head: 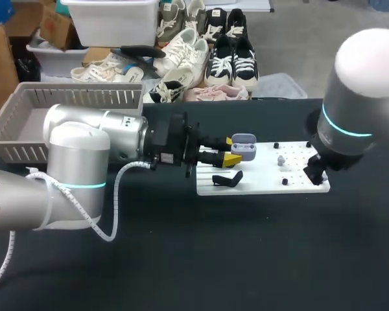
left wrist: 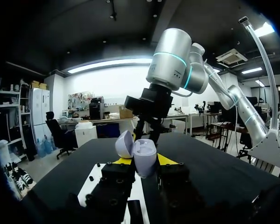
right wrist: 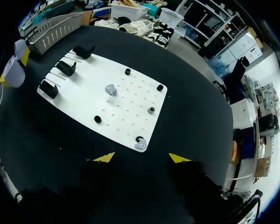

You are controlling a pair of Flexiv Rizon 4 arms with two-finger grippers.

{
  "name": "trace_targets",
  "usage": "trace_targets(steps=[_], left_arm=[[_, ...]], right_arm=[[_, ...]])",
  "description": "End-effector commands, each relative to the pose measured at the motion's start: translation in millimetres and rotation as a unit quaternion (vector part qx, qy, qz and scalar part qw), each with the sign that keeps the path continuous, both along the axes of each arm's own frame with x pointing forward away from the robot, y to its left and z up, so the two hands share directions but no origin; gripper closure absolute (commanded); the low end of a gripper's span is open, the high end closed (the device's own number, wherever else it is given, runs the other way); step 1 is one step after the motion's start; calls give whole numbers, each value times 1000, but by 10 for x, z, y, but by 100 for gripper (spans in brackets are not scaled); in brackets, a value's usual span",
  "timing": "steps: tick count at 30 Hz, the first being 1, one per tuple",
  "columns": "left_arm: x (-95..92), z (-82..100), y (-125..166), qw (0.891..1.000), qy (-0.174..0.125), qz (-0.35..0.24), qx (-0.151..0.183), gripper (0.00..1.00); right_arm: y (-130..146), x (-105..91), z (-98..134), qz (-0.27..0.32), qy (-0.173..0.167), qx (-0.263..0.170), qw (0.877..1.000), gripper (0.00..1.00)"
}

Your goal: Pick up each earbud case from the left stands, insert the matching earbuds, close the lid, and place the case in the box.

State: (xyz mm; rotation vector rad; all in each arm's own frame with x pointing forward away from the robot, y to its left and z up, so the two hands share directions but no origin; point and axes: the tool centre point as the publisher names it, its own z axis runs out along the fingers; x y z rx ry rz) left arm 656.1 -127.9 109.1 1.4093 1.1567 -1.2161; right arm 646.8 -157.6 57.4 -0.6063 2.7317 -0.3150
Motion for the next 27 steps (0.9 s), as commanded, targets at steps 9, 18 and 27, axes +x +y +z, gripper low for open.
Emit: trace_targets(steps=[9,18,27], left_arm=[[16,-8,-3,1000,0,-2,0,100],[16,-8,-3,1000,0,-2,0,100],[16,-8,-3,1000,0,-2,0,100]], right_arm=[[29,87,-203,-28,-2,-26,999,52],[18,124,-281,-38,8,-19,999,52],[3,162,-286,-50,11,-3,999,54]])
